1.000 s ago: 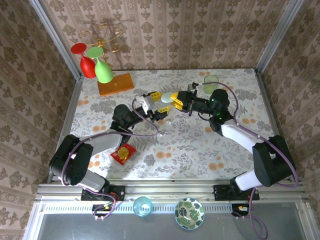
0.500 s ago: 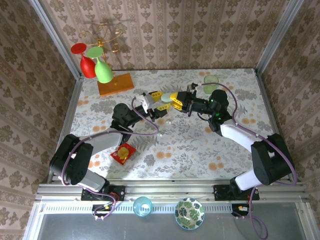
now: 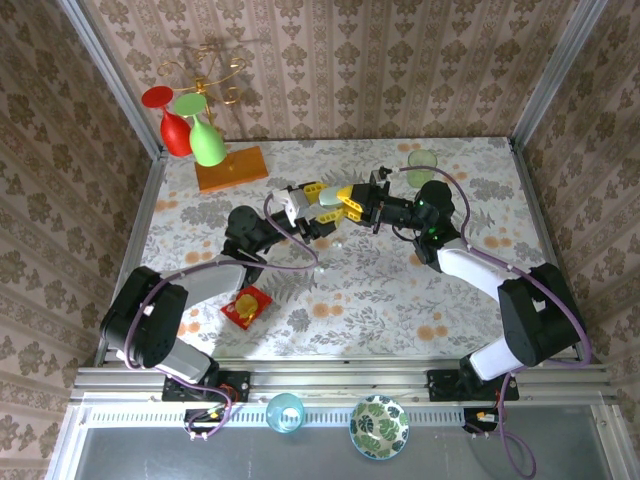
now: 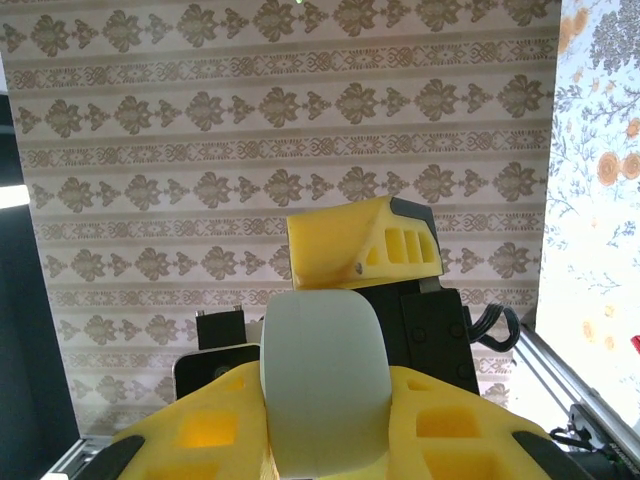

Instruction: Insert wireless bluetooth earbuds into charging case

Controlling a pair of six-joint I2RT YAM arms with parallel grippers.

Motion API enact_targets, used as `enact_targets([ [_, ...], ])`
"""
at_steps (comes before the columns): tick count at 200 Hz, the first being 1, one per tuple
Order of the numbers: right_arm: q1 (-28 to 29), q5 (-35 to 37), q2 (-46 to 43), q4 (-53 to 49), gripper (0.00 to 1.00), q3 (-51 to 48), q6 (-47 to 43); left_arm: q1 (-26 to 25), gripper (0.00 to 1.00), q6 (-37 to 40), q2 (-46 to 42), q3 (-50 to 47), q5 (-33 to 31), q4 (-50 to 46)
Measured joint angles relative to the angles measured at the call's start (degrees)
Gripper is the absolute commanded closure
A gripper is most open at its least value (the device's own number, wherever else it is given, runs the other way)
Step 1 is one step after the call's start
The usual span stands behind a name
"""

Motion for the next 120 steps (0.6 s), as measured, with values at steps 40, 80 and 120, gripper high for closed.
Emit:
enact_targets([
  [40,0.02,-0.59,0.09,0.92,1.0,0.0,1.09,0.11,0.49,0.0,0.0,0.0,0.09,0.2],
  [80,-0.07,-1.05,0.37,2.56,1.0,0.0,1.88,0.28,0.59,-0.42,0.0,0.22,0.13,0.68],
  [120,-0.04,-1.07,0.5,3.48,1.0,0.0,2.21,0.44,0.53,-0.42,0.04,0.44,0.57,0.87],
])
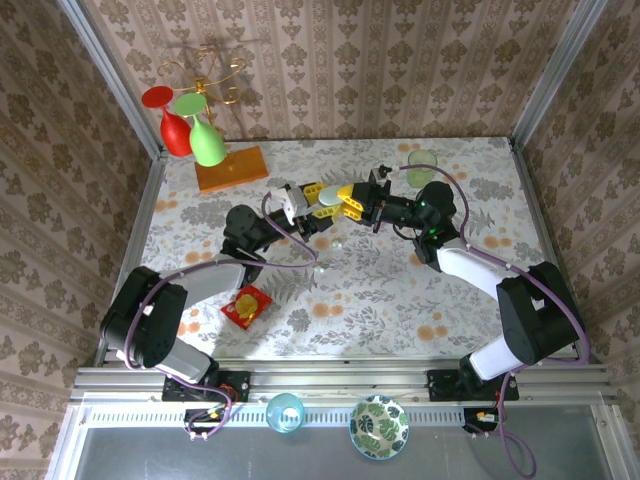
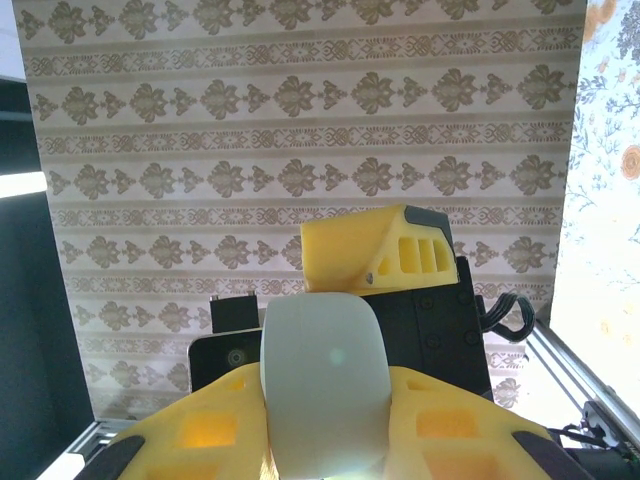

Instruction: Insert wireless bluetooth earbuds into charging case

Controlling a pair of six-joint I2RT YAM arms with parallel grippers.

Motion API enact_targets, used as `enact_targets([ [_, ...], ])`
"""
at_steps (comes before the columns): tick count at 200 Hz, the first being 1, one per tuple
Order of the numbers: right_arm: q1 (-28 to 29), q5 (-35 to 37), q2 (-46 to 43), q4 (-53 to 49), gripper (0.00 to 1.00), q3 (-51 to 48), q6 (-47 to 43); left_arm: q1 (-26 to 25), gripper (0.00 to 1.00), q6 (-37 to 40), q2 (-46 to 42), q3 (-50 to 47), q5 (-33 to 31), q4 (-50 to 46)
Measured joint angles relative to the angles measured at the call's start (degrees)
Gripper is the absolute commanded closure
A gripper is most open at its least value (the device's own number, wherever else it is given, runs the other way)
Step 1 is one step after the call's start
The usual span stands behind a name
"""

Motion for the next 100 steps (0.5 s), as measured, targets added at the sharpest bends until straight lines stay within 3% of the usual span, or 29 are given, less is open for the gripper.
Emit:
enact_targets([
  [72,-0.22,-0.28,0.17,0.35,1.0,0.04,0.52,0.11,0.56,-0.24,0.55,0.33,0.68,0.46],
  [100,-0.22,-0.44,0.2,0.33,1.0,0.04,0.57,0.42,0.45,-0.04,0.55,0.33,1.77,0.35],
])
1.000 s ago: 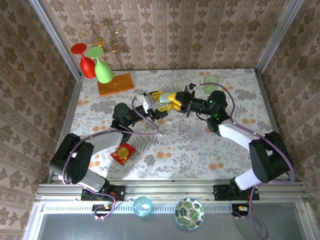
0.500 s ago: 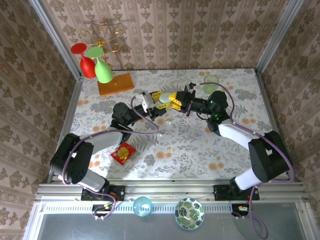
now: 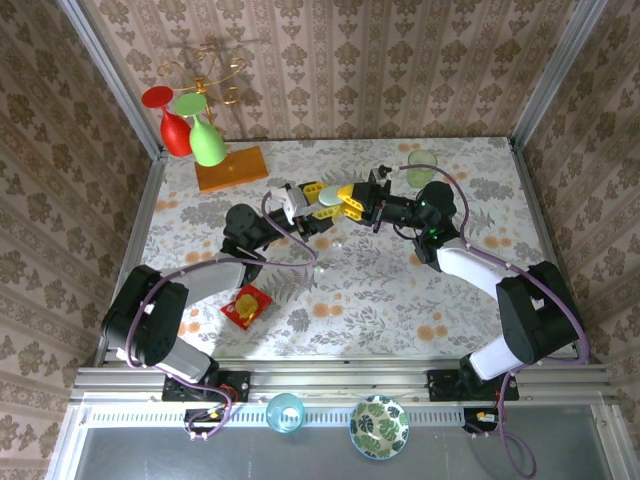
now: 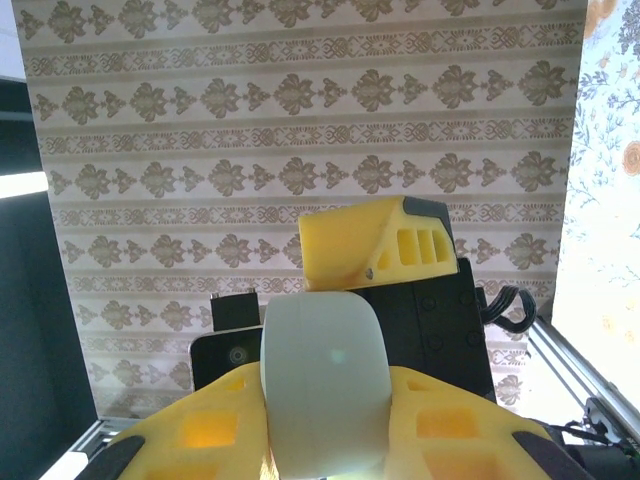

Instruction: Insert wireless bluetooth earbuds into charging case

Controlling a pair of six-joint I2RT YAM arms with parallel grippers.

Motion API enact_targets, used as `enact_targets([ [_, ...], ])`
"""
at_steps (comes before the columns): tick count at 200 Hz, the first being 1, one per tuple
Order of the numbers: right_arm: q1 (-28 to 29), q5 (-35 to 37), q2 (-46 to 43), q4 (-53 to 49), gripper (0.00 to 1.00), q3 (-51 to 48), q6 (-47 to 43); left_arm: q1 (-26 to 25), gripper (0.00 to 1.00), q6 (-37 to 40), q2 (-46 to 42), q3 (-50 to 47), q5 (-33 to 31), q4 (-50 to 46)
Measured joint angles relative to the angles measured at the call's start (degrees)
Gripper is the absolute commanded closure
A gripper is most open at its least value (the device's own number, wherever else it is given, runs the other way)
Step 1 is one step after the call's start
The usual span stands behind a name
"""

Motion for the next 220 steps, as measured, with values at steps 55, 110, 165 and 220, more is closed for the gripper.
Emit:
enact_targets([
  [55,0.0,-0.22,0.02,0.0,1.0,0.0,0.46,0.13,0.51,0.04,-0.02,0.02,1.44,-1.79],
  [110,0.0,-0.5,0.02,-0.02,1.0,0.0,0.37,0.39,0.61,-0.42,-0.13,0.02,1.62,-1.97],
  [165,0.0,-0.55,0.04,-0.57,1.0,0.0,-0.48,0.37,0.51,-1.09,-0.13,0.02,1.7,-2.16],
  [220,0.0,-0.52,0.07,-0.61,1.0,0.0,-0.52,0.37,0.47,-2.38,-0.11,0.02,1.68,-1.95],
])
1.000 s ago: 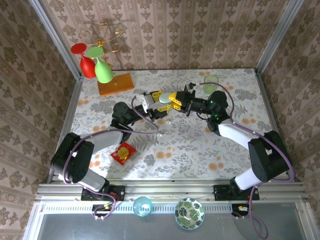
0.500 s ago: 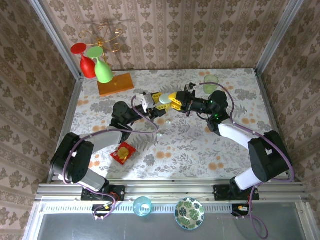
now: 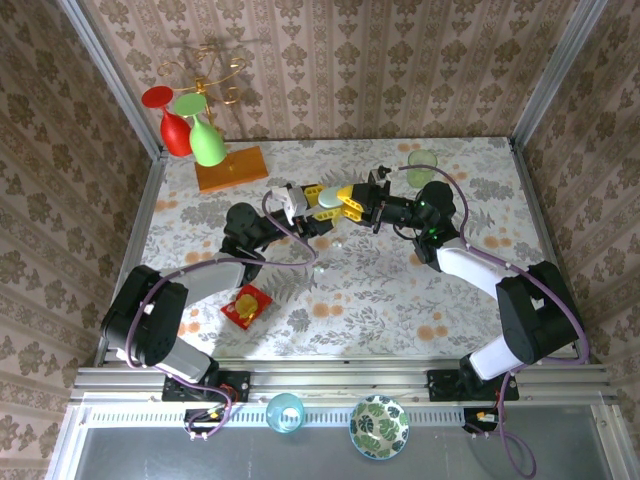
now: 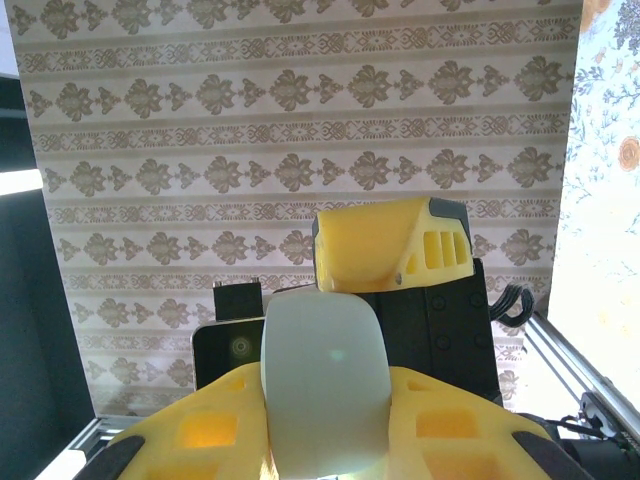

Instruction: Insert wireless bluetooth earbuds into charging case

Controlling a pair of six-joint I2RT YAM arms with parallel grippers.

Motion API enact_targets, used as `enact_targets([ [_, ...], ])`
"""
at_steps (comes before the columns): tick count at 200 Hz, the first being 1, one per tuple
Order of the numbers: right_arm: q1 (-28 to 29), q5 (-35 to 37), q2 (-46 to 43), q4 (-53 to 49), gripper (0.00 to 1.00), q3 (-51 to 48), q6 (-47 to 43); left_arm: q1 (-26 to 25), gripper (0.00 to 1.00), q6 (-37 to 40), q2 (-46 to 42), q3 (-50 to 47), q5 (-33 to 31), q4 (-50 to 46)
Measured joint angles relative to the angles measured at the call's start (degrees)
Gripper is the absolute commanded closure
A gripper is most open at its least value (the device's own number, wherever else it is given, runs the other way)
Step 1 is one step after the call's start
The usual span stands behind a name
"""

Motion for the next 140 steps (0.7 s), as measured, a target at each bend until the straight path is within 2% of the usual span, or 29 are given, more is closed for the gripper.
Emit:
enact_targets([
  [43,0.02,0.11,0.0,0.04,1.0,0.0,0.02,-0.04,0.47,-1.05,0.0,0.0,0.44,0.5],
  [64,0.04,0.09,0.02,0.07,1.0,0.0,0.0,-0.04,0.52,-1.66,0.0,0.0,0.37,0.66],
  [102,0.07,0.07,0.44,0.63,1.0,0.0,0.02,-0.02,0.54,-2.6,0.22,0.0,-0.26,0.87],
  [140,-0.02,0.11,0.79,1.14,1.0,0.0,0.04,0.13,0.69,-3.45,0.68,0.0,-0.15,1.2],
])
